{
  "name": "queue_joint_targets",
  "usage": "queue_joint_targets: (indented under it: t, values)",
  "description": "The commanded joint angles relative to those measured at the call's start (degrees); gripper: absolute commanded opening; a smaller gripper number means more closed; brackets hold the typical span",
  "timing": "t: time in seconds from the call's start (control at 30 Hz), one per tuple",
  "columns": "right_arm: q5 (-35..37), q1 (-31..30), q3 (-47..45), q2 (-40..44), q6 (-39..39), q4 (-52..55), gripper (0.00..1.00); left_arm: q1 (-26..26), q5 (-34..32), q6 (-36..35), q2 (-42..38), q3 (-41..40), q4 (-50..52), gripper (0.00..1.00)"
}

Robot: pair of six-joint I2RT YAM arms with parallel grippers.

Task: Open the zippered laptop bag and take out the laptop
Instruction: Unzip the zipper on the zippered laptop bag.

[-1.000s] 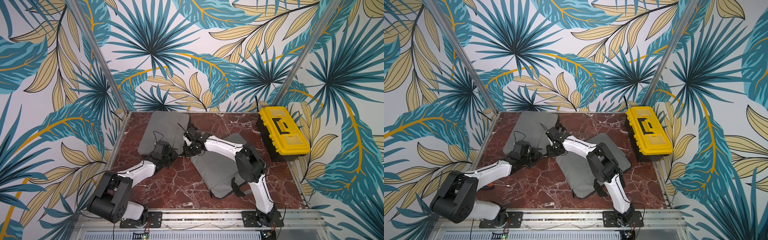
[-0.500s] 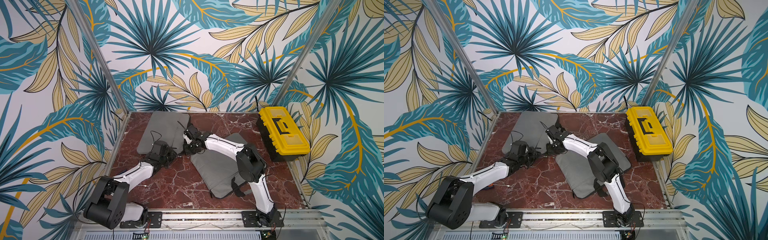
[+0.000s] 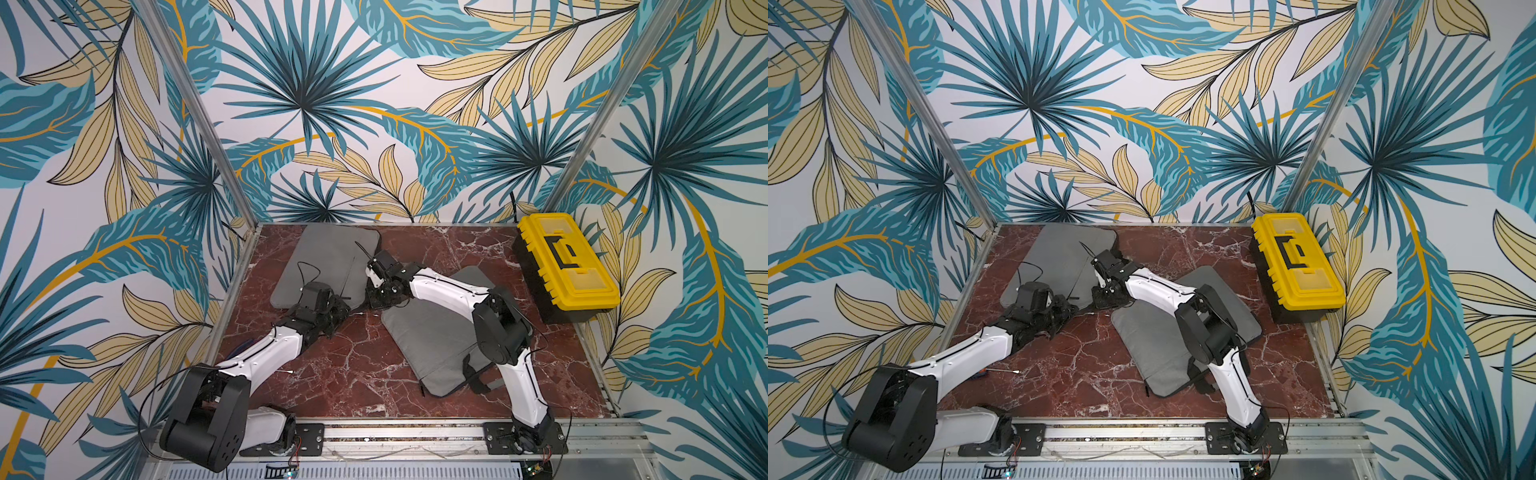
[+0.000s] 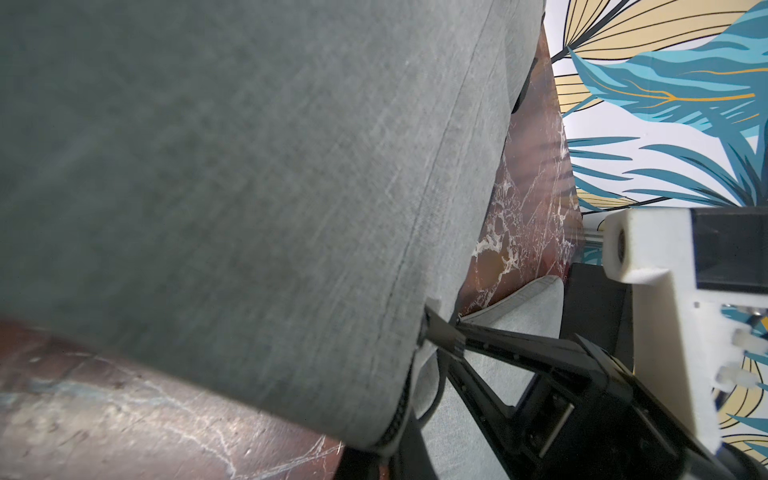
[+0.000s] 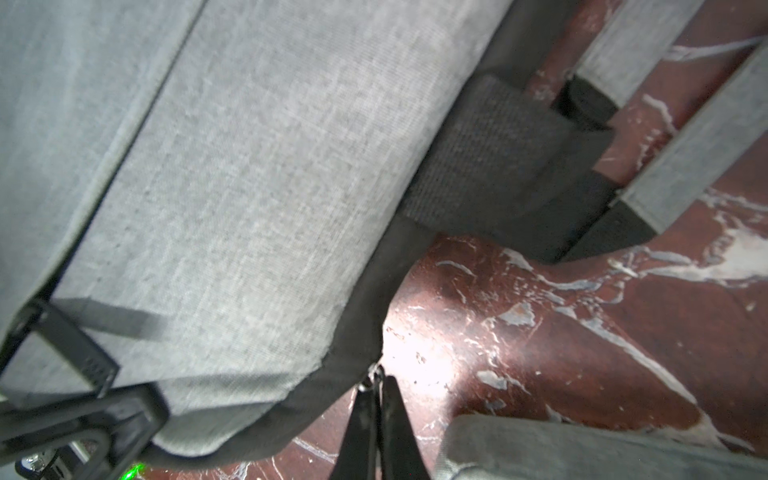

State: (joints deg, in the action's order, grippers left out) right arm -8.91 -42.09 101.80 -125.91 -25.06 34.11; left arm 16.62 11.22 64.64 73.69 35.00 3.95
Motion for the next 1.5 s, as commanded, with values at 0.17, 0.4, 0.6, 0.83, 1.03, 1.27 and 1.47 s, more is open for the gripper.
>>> queue_joint_targets:
  t: [0.17, 0.4, 0.6, 0.83, 1.03, 1.27, 1.47]
  values:
    - [15.25, 7.72, -2.22, 0.32, -2.08, 5.37, 0.0, -3.79, -7.93, -2.31, -5.69, -2.24, 7.09, 0.0]
    - [15.47, 8.25, -2.13, 0.31, -1.73, 5.42, 0.0, -4.05, -8.84, -3.03, -8.48, -2.4, 10.95, 0.0]
    - [15.59, 8.64, -1.6, -0.21, -1.66, 5.43, 0.0, -4.15, -10.65, -3.11, -12.52, -2.99, 15.54, 0.0]
    - [15.92, 8.98, -0.99, -0.95, -1.62, 5.48, 0.0, -4.24, -13.04, -2.28, -15.82, -3.89, 17.0, 0.0]
    - [15.41, 9.28, -0.48, -1.24, -1.56, 5.44, 0.0, -4.23, -13.53, -1.88, -15.86, -3.72, 17.11, 0.0]
    - [14.98, 9.31, 0.37, -1.56, -0.89, 5.53, 0.0, -4.23, -13.98, -1.01, -15.17, -3.67, 17.12, 0.0]
    - [14.8, 9.73, 1.38, -2.06, -0.34, 5.92, 0.0, -4.23, -14.11, -0.32, -15.16, -3.71, 17.15, 0.0]
